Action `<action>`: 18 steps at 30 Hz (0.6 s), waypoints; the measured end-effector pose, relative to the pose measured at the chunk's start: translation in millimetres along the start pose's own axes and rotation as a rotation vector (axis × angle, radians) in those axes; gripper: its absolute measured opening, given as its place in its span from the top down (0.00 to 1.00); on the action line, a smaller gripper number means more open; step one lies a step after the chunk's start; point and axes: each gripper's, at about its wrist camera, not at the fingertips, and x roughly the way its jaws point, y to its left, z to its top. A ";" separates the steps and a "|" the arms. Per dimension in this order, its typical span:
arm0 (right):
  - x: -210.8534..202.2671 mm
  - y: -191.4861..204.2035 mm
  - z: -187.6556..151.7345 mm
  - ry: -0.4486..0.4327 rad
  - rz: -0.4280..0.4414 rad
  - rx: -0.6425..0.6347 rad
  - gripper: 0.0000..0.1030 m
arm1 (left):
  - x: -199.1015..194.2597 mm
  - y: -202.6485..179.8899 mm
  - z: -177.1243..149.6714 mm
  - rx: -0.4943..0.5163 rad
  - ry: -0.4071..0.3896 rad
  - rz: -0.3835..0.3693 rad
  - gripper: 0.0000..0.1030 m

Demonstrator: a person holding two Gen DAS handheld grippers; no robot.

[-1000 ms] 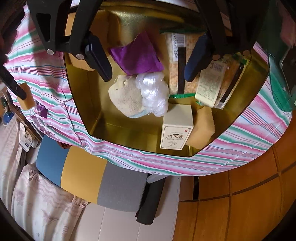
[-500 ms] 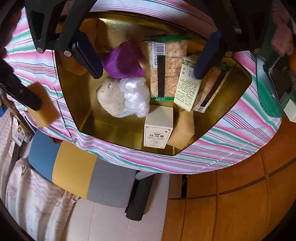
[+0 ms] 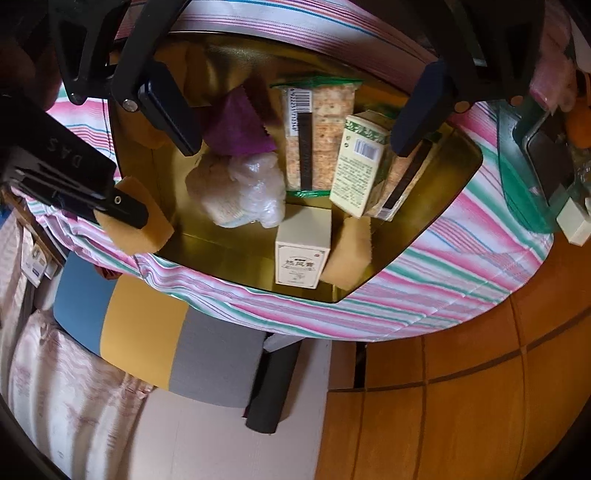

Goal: Organize objects
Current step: 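Lower the yellow sponge into the gold tray and open the right tool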

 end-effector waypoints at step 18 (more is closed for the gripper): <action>19.7 -11.0 3.9 0.089 0.037 0.087 0.39 | -2.4 7.9 -0.6 -0.074 0.030 -0.024 0.00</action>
